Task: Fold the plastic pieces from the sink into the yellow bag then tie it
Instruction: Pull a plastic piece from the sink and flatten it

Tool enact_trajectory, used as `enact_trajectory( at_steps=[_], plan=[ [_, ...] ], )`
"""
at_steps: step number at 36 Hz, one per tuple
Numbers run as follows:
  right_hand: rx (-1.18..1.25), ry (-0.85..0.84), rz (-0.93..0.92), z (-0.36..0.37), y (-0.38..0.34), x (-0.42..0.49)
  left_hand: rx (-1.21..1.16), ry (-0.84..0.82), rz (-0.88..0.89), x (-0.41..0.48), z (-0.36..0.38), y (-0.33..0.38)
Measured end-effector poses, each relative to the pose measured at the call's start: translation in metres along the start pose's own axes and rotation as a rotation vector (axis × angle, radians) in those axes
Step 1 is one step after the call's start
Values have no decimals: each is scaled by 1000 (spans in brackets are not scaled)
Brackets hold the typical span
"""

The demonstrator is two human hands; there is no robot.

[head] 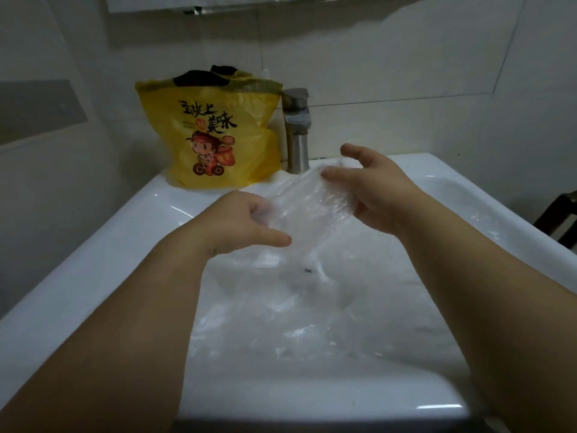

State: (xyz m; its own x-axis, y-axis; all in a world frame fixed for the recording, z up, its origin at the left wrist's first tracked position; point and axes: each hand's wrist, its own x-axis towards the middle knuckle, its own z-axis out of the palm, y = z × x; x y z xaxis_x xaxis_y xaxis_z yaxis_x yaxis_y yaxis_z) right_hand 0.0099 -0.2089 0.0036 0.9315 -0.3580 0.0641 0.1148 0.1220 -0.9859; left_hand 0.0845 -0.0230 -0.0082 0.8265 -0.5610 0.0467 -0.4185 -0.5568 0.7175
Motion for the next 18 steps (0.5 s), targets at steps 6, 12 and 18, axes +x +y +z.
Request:
enact_trajectory(
  at_steps=[6, 12, 18],
  plan=[
    [120, -165, 108, -2, -5, 5, -318, 21, 2, 5, 2, 8],
    [-56, -169, 97, 11, 6, 5, -387, 38, -4, 7, 6, 9],
    [208, -62, 8, 7, 2, 5, -675, -133, -47, 8, 2, 6]
  ],
)
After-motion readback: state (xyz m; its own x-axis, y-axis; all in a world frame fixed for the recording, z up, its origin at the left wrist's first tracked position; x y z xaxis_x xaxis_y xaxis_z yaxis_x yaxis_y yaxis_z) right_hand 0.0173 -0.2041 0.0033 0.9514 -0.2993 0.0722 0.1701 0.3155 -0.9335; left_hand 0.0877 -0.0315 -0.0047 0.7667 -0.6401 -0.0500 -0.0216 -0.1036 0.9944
